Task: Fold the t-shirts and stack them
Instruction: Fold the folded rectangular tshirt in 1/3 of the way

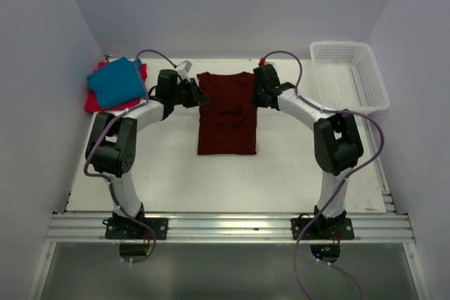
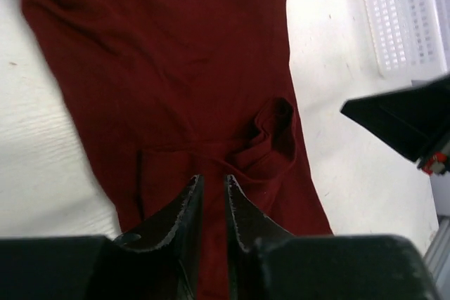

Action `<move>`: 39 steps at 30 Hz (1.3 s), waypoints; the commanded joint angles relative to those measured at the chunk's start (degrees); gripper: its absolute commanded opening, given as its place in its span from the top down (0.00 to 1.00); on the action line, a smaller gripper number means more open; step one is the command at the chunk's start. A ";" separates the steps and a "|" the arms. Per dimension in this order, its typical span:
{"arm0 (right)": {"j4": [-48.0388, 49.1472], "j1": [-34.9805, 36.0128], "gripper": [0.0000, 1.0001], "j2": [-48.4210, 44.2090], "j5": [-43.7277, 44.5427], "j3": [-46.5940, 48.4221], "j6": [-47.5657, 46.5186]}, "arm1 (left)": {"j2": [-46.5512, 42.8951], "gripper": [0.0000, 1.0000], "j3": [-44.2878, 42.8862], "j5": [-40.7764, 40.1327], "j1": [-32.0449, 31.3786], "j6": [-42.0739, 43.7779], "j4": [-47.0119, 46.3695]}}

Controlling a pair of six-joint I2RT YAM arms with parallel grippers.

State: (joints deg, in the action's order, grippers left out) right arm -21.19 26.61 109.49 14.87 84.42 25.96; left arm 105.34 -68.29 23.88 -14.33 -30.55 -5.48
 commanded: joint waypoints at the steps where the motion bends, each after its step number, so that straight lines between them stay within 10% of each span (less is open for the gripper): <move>1: 3.96 -2.79 1.00 3.96 -14.56 2.59 2.16 | 4.59 0.80 1.84 11.15 -0.09 -4.24 -12.60; 20: 33.66 -7.10 1.00 4.68 -55.74 -9.98 11.39 | 26.58 0.94 9.67 39.93 0.26 -52.95 -92.34; 29: 26.12 -7.01 1.00 3.98 -44.68 -9.80 7.45 | 20.61 0.94 5.81 31.94 0.18 -18.25 -39.93; 39: 16.54 -6.92 1.00 7.22 -35.44 -5.50 5.07 | 21.75 0.97 0.36 23.23 0.26 -12.35 -24.68</move>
State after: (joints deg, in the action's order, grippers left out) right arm -1.10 19.75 116.22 -24.43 75.55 32.58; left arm 128.40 -65.56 51.62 -14.28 -48.18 -36.95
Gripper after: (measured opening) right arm 0.008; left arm 0.036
